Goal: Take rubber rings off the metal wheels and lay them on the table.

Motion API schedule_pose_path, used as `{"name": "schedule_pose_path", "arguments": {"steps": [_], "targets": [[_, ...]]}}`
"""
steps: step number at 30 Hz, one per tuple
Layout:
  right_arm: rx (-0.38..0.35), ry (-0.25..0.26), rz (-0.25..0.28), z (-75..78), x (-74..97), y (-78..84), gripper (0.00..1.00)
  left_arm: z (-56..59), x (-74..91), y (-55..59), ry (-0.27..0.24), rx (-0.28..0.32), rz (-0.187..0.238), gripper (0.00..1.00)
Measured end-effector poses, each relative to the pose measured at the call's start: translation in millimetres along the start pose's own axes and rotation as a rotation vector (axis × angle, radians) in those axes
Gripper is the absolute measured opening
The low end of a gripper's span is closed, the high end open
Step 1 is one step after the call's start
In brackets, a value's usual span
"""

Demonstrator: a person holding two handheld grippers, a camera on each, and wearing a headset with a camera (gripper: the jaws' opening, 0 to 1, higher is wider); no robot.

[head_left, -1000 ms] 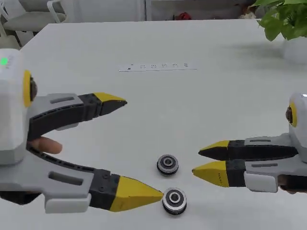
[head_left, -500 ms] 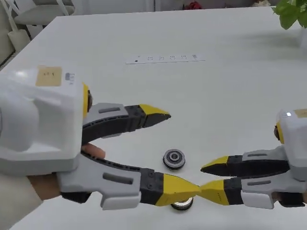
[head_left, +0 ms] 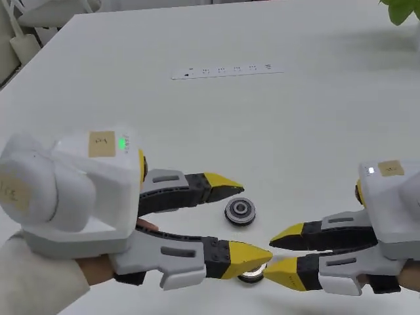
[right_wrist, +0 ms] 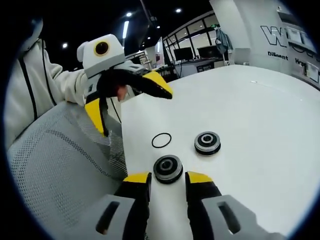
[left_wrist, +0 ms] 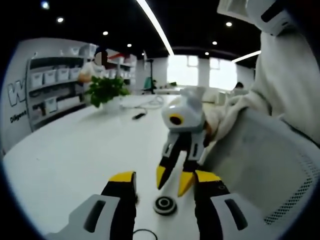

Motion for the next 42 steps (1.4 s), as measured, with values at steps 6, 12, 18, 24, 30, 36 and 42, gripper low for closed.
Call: {"name": "schedule_pose_path", "arguments": {"steps": [6,12,18,24,30,36,42], "targets": [[0.027,0.003,-0.021,-1.2,-4.8,3.5,0.21,-1.6,-7.8,12.4,-0.003,-0.010,-0.038,0.41],[0.046,0.021,-0.026,0.1,-6.9,4.5,0.21,-3.1,-16.8,19.7,-0.010,-0.006,-0.056,0.32],[0.046,0.023,-0.021,1.2,-10.1,6.7,0.21,-1.0,-23.6,28.7,-0.012,-0.026,-0.090,0.27],[0.061,0.021,-0.022,0.8,-12.1,7.5,0.21,-2.9,-30.1,44.9,-0.026,-0.055,-0.147,0.19],[0.079,0.032,-0.023,0.9,-13.4,8.0,0.23,-0.4,-35.1,50.4,-0.014,-0.051,-0.166,0.17],[0.092,0.025,-0.027,-0.7,-15.4,8.6,0.22,-0.7,-37.7,57.1,-0.010,-0.038,-0.182,0.16],[0.093,0.028,-0.023,-0.5,-15.9,8.6,0.20,-0.3,-38.2,57.7,-0.007,-0.047,-0.172,0.14]]}}
Point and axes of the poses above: the centre of the closed fingertips' face, and the gripper's own axes: x roughly backward along the fingers, z roughly to its right, y roughly out of its underside, the point moved 7 cm from there along x, roughly backward along the fingers, and after that the axes turned 7 degrees about -z, right-handed, at the moved point
